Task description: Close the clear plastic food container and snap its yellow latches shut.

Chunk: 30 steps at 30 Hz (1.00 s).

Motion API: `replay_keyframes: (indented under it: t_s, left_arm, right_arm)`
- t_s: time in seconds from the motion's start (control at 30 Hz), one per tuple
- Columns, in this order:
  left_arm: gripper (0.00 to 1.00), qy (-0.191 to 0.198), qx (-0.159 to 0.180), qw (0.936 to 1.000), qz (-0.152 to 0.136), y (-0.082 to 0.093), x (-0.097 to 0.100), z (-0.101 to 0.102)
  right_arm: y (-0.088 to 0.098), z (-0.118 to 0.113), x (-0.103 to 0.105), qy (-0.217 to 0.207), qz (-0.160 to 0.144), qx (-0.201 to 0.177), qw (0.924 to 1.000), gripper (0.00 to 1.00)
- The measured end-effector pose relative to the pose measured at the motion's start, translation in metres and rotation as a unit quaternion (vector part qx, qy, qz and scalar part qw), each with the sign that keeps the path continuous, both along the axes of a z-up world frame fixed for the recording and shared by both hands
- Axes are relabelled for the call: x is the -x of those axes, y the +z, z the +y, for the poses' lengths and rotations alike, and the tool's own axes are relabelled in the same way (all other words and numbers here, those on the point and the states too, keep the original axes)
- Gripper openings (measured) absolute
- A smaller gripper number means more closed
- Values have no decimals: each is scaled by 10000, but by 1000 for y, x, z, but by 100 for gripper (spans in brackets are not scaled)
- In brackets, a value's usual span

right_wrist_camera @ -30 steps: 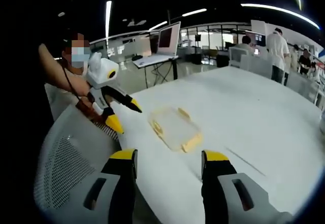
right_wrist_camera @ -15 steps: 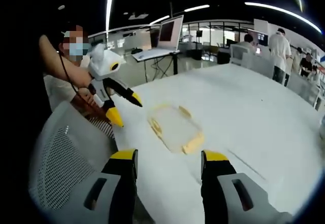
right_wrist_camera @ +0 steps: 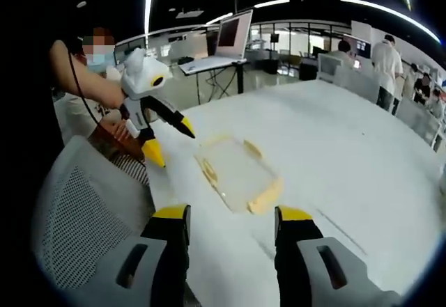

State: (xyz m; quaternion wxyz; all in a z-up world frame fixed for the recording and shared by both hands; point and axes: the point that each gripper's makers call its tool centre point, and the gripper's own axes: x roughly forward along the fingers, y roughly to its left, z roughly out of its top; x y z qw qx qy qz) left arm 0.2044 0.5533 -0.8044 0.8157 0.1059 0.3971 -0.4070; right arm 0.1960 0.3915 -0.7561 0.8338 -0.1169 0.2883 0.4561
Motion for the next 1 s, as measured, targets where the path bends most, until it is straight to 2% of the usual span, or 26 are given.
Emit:
replay_keyframes:
  t_s: [0.77,1.0]
  left_arm:
    - [60,-222,-177,9996,61,-7,-22,18]
    - [60,-368,-284,9988,141,-13,-27,23]
  right_arm:
    - [-20,18,-22,235,43,405,9989,42]
    - [-32,20,-27,400,187,669,9968,43]
